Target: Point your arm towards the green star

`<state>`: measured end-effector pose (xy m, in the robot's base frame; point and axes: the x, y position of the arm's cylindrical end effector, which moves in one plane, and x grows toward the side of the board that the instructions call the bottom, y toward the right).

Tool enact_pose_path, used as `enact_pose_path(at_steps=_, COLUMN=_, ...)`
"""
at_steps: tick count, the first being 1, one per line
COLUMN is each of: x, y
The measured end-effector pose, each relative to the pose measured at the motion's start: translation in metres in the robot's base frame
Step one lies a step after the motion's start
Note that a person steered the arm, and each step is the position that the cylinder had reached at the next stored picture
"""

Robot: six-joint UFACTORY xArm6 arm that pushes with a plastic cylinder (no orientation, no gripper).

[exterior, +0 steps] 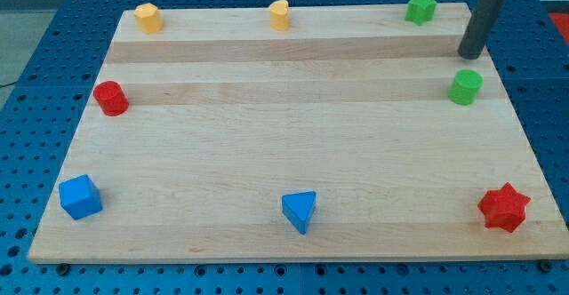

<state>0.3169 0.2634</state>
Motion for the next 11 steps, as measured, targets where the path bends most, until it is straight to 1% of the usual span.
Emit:
enact_pose_path(at_steps=3, x=0.0, y=0.004)
enact_pose_path(at_steps=4, x=-0.031, y=0.038)
enact_pose_path(at_steps=5, x=-0.071, y=0.064)
enact_pose_path(at_steps=6, x=-0.1, y=0.064)
enact_pose_path(at_steps=7, x=-0.126, y=0.054)
enact_pose_path(at_steps=10, x=-0.126, y=-0.038)
enact_pose_path(at_steps=11, x=-0.121, y=-0.049)
